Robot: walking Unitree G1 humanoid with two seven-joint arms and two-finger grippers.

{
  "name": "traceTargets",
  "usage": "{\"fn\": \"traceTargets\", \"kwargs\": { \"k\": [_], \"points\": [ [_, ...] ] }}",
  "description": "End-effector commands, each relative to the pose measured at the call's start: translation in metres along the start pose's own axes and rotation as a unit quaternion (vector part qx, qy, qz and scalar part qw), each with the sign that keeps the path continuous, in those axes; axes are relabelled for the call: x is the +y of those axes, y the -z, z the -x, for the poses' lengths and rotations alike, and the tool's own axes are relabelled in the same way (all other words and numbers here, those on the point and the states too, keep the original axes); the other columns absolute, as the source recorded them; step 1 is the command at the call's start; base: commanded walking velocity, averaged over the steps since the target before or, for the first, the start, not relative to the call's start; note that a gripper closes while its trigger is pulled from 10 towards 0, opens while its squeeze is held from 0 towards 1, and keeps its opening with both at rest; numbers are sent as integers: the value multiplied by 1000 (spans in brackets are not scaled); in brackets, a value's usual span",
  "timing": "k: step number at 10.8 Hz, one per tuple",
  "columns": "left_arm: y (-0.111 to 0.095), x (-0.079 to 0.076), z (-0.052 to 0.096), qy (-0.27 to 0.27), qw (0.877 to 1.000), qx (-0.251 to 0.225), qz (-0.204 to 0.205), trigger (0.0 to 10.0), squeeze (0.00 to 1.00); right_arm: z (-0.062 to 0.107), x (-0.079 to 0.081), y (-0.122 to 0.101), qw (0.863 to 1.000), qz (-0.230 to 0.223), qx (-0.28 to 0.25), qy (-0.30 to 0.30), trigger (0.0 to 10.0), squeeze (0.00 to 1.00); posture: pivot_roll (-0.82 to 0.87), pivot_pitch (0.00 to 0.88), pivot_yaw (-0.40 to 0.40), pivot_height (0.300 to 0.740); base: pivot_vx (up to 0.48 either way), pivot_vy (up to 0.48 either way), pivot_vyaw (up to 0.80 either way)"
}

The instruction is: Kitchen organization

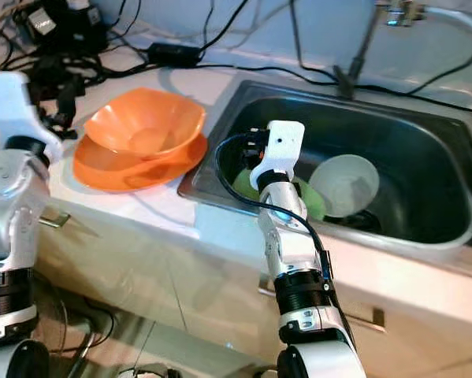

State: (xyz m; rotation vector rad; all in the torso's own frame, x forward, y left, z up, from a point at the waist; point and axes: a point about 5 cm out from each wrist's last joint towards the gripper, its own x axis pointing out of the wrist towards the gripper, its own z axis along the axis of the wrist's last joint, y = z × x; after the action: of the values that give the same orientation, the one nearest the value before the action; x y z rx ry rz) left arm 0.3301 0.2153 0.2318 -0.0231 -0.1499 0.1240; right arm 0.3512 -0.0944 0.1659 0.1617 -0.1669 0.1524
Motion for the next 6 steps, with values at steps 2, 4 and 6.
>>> {"fn": "traceTargets", "kwargs": {
  "k": [2, 4, 6],
  "points": [
    [0, -12, 2, 43, 998, 37, 15, 10000, 0, -2, 2, 0, 1000, -3, 5, -7, 10000, 0, 157, 22, 10, 740, 0, 0, 0],
    [1, -20, 3, 62, 996, 55, 45, 10000, 0, -2, 5, -1, 1000, -5, 2, -11, 10000, 0, 151, 21, 14, 740, 0, 0, 0],
    [-7, -19, 3, 49, 996, 51, 49, 10000, 0, -2, 4, -1, 1000, -2, 2, -16, 10000, 0, 152, 31, 13, 740, 0, 0, 0]
  ]
}}
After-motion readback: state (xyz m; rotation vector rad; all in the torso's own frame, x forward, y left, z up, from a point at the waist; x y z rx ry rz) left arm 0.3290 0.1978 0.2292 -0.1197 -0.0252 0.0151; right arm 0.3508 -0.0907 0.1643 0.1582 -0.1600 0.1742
